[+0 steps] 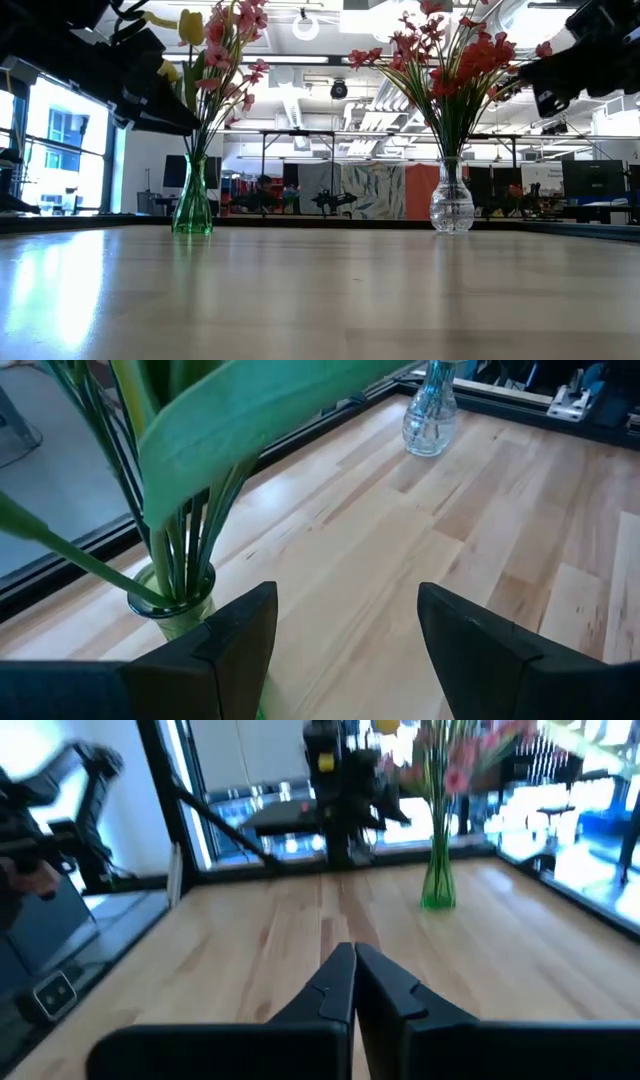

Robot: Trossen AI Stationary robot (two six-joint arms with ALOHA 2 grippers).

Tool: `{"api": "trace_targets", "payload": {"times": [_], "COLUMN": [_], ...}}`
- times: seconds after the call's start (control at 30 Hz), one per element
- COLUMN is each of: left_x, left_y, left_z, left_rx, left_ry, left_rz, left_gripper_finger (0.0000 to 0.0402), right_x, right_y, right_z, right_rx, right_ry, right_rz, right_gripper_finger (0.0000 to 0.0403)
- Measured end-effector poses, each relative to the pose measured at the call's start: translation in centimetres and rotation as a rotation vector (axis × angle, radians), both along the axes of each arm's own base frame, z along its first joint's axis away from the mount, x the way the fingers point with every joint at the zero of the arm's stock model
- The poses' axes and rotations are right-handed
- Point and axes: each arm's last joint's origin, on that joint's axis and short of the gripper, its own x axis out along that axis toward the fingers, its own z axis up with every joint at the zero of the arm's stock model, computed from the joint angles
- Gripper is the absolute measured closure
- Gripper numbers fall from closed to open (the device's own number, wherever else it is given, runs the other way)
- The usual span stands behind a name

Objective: Sort flowers into vase by color
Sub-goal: Return to home position

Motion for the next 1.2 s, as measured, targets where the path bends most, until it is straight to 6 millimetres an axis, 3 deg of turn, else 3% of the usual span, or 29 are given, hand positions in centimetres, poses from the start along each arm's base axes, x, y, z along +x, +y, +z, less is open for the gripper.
{"api": "trace_targets", "payload": {"times": [0.23, 0.5, 0.8, 1.0, 1.2], "left_x": [0.0, 0.0, 0.3, -1.5, -3.4], "left_y": [0.0, 0.0, -0.3, 0.2, -0.3], "left_z": [0.0, 0.1, 0.5, 1.2, 0.7], "left_rx": [0.003, 0.0, -0.05, -0.026, -0.006], "left_ry": [-0.004, -0.012, -0.058, -0.065, -0.212], "left_rz": [-0.001, 0.0, -0.105, -0.058, -0.232], "left_gripper_finger": [0.0171, 0.0171, 0.0174, 0.0183, 0.0186], "right_x": [-0.4, 0.5, 0.5, 0.5, 0.5], "right_y": [0.0, 0.2, 0.4, 0.4, 0.3], "right_z": [0.2, -2.6, -2.5, -2.6, -2.6], "right_rx": [-0.025, -0.008, -0.049, -0.049, -0.05], "right_ry": [-0.067, -0.106, -0.118, -0.114, -0.114], "right_rz": [0.015, 0.08, 0.137, 0.13, 0.13], "right_gripper_finger": [0.0399, 0.0402, 0.0402, 0.0402, 0.0402]}}
